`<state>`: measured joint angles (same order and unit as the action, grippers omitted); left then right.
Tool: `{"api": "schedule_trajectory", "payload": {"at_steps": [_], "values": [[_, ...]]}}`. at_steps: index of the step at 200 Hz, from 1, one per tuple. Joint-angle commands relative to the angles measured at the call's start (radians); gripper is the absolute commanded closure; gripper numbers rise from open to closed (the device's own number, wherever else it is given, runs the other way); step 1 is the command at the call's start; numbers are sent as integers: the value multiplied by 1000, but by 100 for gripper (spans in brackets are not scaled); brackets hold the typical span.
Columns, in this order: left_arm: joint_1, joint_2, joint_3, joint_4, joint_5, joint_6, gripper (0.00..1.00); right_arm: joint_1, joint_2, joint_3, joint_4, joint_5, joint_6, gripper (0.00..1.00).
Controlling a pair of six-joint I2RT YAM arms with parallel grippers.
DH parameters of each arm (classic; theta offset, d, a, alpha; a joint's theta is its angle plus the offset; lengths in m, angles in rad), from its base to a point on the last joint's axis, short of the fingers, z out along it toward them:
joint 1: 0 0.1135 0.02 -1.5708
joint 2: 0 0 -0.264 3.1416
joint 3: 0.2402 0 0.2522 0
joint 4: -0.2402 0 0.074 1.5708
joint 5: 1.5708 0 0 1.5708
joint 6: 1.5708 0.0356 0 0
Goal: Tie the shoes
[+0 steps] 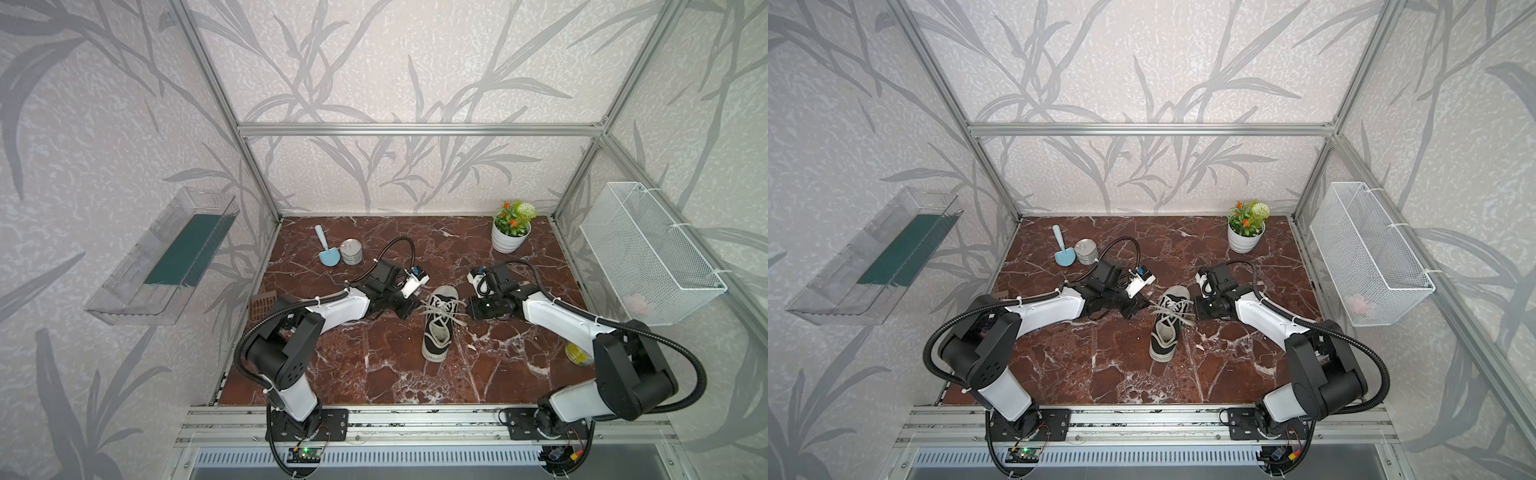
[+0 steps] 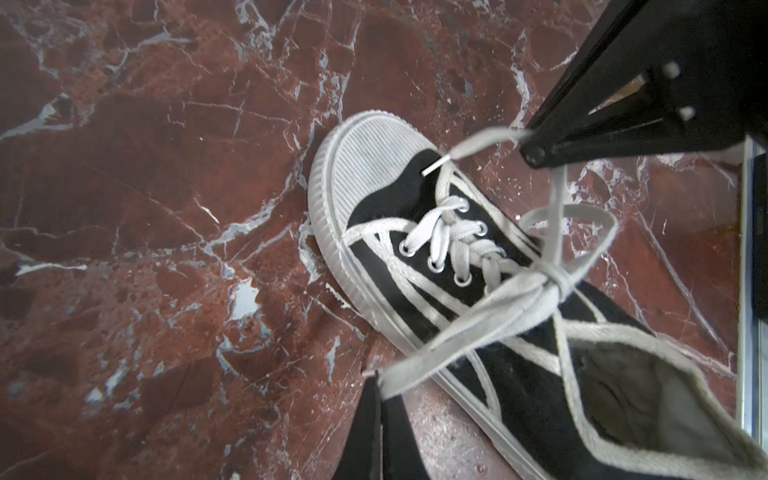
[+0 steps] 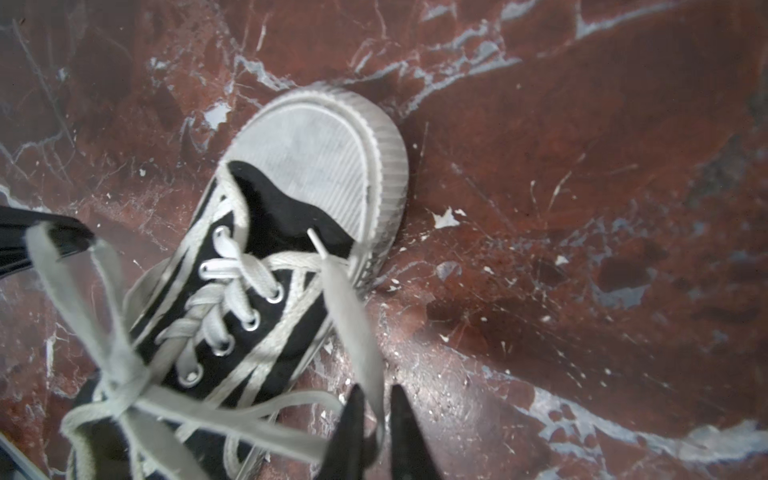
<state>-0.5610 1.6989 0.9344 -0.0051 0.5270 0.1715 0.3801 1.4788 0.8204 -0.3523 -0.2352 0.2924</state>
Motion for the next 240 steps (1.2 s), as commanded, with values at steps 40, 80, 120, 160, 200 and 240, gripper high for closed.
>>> {"api": "schedule_trajectory", "payload": {"at_steps": [40, 80, 120, 160, 200, 240], "values": [[6, 11, 12, 14, 9, -7, 100, -48, -26, -31, -33, 71, 92, 64], [7, 12, 12, 16, 11, -6, 100, -63, -62, -61, 45, -24, 68, 63], [7, 13, 12, 17, 12, -10, 100, -58, 75, -1, 86, -137, 67, 61], [7, 8, 6, 20, 11, -21, 100, -46, 163, 49, 102, -140, 63, 61], [7, 11, 0, 29, 11, -25, 100, -23, 195, 107, 27, 84, 88, 61], [6, 15, 4, 29, 10, -24, 100, -10, 181, 166, -132, 353, 92, 60]]}}
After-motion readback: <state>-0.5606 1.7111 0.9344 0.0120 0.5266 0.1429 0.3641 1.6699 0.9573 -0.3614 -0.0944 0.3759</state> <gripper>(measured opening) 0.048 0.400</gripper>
